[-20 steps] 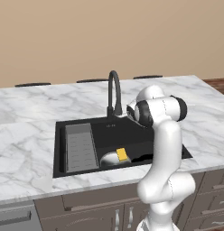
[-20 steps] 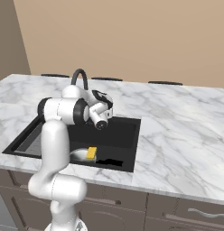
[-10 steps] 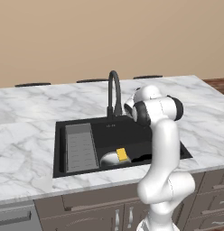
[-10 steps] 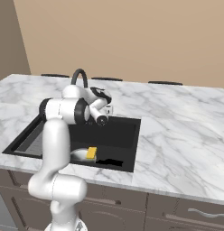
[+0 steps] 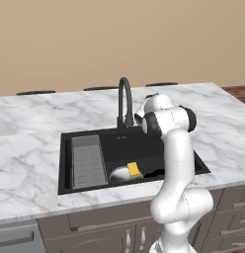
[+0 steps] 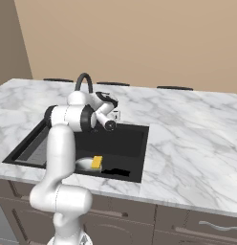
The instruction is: Pick the pan and sponge and place them into the sink. Then turn on the water.
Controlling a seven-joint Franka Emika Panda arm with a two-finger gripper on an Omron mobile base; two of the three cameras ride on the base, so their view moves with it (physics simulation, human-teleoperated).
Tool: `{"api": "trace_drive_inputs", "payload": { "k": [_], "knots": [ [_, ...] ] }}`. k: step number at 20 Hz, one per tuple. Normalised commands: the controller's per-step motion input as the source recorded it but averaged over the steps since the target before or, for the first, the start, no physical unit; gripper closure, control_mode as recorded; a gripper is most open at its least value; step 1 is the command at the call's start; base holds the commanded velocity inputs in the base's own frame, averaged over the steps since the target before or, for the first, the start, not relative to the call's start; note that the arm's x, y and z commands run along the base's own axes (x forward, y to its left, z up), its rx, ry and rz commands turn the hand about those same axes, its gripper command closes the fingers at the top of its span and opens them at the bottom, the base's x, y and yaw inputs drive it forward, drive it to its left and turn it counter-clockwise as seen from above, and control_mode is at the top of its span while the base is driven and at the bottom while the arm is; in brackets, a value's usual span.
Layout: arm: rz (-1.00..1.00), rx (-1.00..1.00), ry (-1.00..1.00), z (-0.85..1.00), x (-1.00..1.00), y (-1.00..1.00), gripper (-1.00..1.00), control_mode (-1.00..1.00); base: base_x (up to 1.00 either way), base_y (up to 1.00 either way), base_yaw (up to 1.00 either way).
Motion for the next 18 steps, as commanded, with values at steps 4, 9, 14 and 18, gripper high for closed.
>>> {"api": "trace_drive_inputs", "payload": {
  "k": [4,9,14,18],
  "knots": [
    [0.06,0.03,-0.03,-0.10,0.17,0.05,-1.00,-1.00,0.00,0.00,0.00],
    [0.06,0.07,-0.03,-0.08,0.16,0.04,-1.00,-1.00,0.00,0.00,0.00],
    [0.05,0.06,-0.01,-0.05,0.18,0.06,-1.00,-1.00,0.00,0.00,0.00],
    [0.04,0.04,0.00,-0.08,0.13,0.10,1.00,-1.00,0.00,0.00,0.00]
  ]
}}
